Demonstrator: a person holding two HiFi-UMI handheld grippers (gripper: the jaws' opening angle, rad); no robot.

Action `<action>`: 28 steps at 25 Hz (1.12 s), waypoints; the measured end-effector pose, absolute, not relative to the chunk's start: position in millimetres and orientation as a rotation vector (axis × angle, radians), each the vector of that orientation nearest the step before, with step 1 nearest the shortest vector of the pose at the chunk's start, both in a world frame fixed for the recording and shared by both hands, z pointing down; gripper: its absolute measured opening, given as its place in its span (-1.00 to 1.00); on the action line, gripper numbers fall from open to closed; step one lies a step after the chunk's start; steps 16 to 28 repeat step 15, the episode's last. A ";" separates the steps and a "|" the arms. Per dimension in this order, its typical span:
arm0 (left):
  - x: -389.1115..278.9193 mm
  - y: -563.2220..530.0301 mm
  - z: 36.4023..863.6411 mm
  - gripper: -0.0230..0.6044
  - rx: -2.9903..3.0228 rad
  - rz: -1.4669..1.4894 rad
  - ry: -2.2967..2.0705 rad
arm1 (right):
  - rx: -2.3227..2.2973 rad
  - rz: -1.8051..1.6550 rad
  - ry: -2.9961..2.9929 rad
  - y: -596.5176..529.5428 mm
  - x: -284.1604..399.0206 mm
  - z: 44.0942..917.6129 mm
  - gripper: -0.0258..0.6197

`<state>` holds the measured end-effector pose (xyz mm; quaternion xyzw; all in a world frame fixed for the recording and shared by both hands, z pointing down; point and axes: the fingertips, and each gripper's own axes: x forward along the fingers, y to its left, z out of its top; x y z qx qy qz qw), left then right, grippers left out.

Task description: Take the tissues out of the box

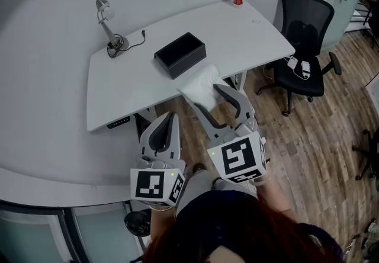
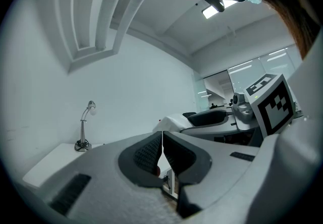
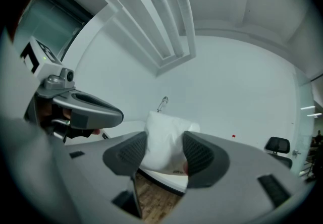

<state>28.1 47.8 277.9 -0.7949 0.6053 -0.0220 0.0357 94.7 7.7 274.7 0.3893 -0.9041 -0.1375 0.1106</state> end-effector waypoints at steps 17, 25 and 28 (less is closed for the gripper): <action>10.1 14.6 289.9 -0.84 -2.481 -0.084 1.859 | 1.144 -0.372 -2.620 -21.9 80.5 287.4 -0.18; 10.1 14.6 289.9 -0.84 -2.481 -0.084 1.859 | 1.144 -0.372 -2.620 -21.9 80.5 287.4 -0.18; 10.1 14.6 289.9 -0.84 -2.481 -0.084 1.859 | 1.144 -0.372 -2.620 -21.9 80.5 287.4 -0.18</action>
